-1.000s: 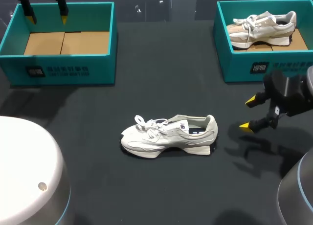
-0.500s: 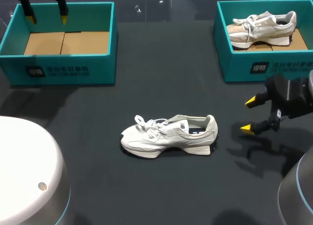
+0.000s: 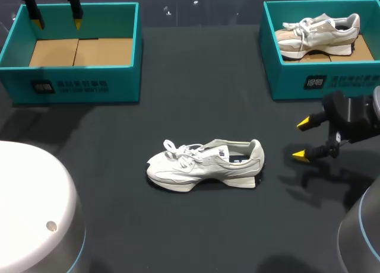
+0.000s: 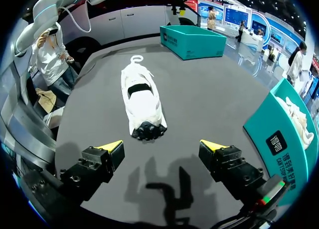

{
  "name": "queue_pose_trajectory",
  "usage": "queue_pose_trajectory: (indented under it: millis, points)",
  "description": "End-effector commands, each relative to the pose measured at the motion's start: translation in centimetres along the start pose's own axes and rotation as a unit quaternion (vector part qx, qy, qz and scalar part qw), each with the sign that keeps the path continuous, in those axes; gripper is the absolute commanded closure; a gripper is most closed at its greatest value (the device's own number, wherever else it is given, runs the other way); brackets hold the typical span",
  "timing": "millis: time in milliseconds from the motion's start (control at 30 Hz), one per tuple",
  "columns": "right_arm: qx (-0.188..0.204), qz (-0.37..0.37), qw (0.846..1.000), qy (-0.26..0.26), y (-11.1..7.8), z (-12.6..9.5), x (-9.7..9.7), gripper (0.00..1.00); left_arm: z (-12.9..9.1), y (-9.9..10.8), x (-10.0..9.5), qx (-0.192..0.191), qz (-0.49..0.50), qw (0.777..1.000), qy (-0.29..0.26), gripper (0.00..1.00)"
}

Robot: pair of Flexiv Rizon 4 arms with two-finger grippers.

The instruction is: Take the shoe out of the shoebox, open the shoe tongue, remove and reinsert the insole, then place the shoe into the shoebox

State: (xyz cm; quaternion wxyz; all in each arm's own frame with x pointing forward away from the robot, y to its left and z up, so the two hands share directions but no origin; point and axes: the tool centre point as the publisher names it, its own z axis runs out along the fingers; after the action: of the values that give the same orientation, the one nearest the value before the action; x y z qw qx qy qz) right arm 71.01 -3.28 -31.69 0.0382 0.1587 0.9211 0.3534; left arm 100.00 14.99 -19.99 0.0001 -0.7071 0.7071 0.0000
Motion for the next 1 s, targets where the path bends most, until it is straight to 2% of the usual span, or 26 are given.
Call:
queue_pose_trajectory:
  millis: [33, 533, 1000]
  points:
    - [-0.003, -0.002, 1.000, 0.001, -0.3, 0.4, -0.2, 0.00, 0.0, 0.0, 0.0, 0.000, 0.000, 1.000, 0.000, 0.00]
    - [-0.010, -0.006, 1.000, 0.012, -1.1, 1.6, -0.8, 0.00, 0.0, 0.0, 0.0, 0.000, 0.000, 1.000, 0.000, 0.00]
    - [-0.069, -0.014, 0.997, 0.029, -2.9, 3.3, -1.0, 0.00, 0.0, 0.0, 0.0, 0.000, 0.000, 1.000, 0.000, 0.00]
